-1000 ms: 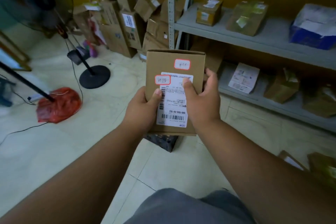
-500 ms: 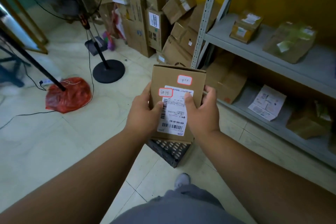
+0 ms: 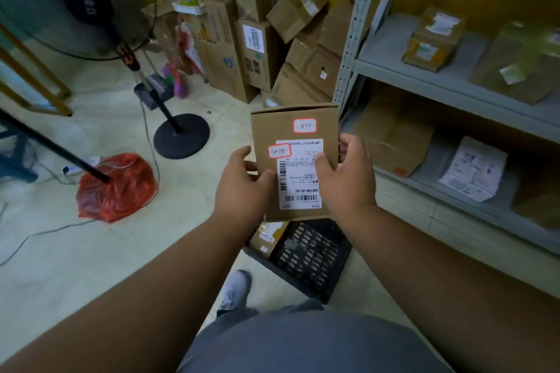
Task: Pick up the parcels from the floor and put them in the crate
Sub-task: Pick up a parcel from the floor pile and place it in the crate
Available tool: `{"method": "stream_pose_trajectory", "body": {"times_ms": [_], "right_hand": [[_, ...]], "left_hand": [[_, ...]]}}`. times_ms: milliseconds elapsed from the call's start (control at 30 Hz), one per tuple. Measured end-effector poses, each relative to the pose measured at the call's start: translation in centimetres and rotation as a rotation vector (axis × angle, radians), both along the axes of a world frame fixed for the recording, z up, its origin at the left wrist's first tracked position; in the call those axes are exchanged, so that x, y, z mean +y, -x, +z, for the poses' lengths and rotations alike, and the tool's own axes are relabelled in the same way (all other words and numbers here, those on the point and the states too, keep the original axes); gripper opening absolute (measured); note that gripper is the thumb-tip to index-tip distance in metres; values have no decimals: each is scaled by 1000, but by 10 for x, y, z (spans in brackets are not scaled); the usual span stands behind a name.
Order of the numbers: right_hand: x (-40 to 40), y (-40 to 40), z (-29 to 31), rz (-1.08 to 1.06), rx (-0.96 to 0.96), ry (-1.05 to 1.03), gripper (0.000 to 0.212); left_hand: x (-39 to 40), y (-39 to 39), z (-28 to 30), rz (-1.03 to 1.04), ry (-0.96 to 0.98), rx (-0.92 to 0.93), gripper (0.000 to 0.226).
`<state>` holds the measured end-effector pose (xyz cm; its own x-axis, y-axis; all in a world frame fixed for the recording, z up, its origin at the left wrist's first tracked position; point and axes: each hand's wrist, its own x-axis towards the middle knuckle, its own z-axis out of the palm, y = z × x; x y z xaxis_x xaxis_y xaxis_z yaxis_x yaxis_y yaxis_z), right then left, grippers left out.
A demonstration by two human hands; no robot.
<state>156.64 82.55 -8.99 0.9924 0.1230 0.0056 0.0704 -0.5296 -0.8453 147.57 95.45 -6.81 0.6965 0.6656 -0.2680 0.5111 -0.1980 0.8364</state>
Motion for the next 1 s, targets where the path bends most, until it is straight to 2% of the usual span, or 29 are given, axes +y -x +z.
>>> {"method": "stream_pose_trajectory", "body": {"times_ms": [100, 267, 500, 567, 700, 833, 1000], "right_hand": [[14, -16, -10, -136, -17, -17, 39], [33, -21, -34, -381, -1, 2, 50], [39, -27, -100, -542, 124, 24, 39], [39, -26, -137, -543, 188, 31, 42], [39, -21, -253, -553, 336, 37, 46], [44, -5, -373, -639, 525, -20, 18], [45, 22, -508, -630, 684, 6, 15]], "left_hand": [[23, -31, -8, -126, 29, -30, 55], [59, -74, -24, -419, 40, -36, 48], [65, -111, -95, -560, 114, 48, 47], [61, -119, -132, -535, 152, 93, 50], [50, -123, -256, -545, 160, 219, 48], [37, -102, -379, -588, 195, 362, 38], [41, -77, -518, -675, 182, 468, 37]]}}
